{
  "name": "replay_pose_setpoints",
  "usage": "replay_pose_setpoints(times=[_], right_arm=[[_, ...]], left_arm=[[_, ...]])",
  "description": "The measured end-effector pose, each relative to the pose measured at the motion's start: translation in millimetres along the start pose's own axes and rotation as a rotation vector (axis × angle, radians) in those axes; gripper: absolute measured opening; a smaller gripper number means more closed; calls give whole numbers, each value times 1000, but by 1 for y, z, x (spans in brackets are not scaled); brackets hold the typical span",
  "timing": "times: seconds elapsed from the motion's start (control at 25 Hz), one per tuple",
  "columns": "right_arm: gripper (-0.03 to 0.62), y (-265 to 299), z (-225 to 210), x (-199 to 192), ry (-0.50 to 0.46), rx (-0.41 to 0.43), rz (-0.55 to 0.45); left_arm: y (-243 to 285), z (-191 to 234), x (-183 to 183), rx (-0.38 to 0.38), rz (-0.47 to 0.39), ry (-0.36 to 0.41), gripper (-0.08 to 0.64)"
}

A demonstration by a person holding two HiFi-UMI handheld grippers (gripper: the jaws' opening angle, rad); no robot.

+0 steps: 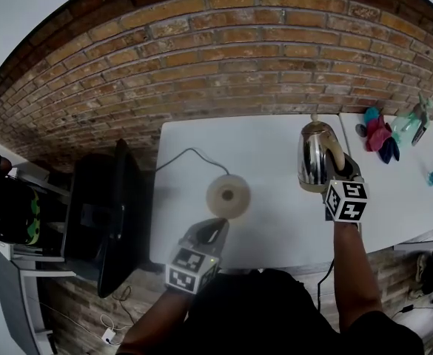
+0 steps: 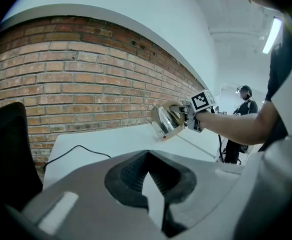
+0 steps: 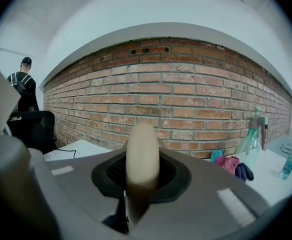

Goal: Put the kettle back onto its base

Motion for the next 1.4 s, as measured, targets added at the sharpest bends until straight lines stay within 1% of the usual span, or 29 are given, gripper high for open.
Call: replay_pose_setpoints(times=[0.72, 1.16, 1.4], right_arm=[[81, 21, 74, 6, -22, 148, 6], [80, 33, 122, 12, -32, 227, -3], [80, 40, 144, 15, -41, 257, -1]], left_arm=[[-27, 20, -19, 65, -18, -63, 0], [-40, 32, -28, 76, -21, -80, 0], [-48, 41, -31, 83, -22, -85, 0]])
Point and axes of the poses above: the fingertips, and each gripper's own axes: y forward along the fingers, z to its left, x out of its top, the point moved 6 cm from there along -y, backward along the fingers, and after that the axes turned 11 degrees about x, right-handed, at the moved point
